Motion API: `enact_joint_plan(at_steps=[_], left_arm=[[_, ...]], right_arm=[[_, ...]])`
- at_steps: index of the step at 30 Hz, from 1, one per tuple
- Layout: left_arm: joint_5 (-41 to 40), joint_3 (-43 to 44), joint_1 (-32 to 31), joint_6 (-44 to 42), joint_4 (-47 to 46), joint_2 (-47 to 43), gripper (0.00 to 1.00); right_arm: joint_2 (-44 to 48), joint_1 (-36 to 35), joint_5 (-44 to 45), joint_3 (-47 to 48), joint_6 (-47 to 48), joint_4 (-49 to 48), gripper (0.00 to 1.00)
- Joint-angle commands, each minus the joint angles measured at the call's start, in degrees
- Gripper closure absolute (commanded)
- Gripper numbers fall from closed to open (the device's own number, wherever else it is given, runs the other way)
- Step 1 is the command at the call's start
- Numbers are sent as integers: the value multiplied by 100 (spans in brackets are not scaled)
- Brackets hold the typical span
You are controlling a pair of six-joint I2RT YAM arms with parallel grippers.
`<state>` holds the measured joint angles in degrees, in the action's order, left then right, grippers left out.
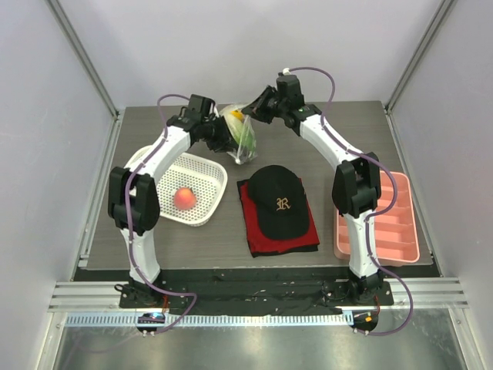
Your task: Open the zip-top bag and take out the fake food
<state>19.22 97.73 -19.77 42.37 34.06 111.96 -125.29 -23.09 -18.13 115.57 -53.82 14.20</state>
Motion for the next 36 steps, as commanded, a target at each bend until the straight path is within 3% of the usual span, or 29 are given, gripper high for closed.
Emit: enact_joint_plan(at_steps=[1, 4, 6, 9, 10, 15, 17, 21, 27, 30, 32, 33, 34, 36], left_arm=[[467, 45, 131, -48, 180, -412, 75], [715, -122, 140, 192, -111, -649, 73], [348, -18, 140, -17, 256, -693, 56], [-6, 228, 149, -369, 591, -536, 43], [20, 403, 131, -413, 810, -474, 34], [687, 562, 140, 207, 541, -219, 37], [610, 834, 123, 464, 496, -192, 45], [74, 932, -35, 790, 24, -639, 50], [-1769, 168, -737, -781, -697, -1545, 50], [-1887, -166, -765, -1090, -927, -1695, 48], [-1443, -176, -730, -1195, -1085, -1660, 36], [-943, -123, -643, -1065, -1156, -1547, 36], [141, -114, -486, -899, -1270, -1485, 36], [782, -202, -431, -356, -1533, -1362, 34]], right_arm=[[163, 147, 240, 220, 293, -84, 99], [190, 138, 310, 220, 460, 12, 99], [207, 147, 354, 238, 618, 57, 99], [190, 156, 459, 325, 917, 197, 99], [207, 156, 494, 361, 996, 250, 99], [313, 33, 644, 571, 2030, 391, 99], [400, -46, 766, 590, 2314, 461, 99], [515, -143, 1266, 554, 2526, 523, 98], [488, -152, 1672, 862, 2350, 839, 99], [541, -161, 1787, 906, 2306, 1032, 99], [576, -143, 1787, 924, 2376, 1120, 99], [594, -134, 1787, 941, 2481, 1138, 98], [611, -99, 1787, 959, 2534, 1216, 99], [664, -20, 1945, 976, 2735, 1243, 99]])
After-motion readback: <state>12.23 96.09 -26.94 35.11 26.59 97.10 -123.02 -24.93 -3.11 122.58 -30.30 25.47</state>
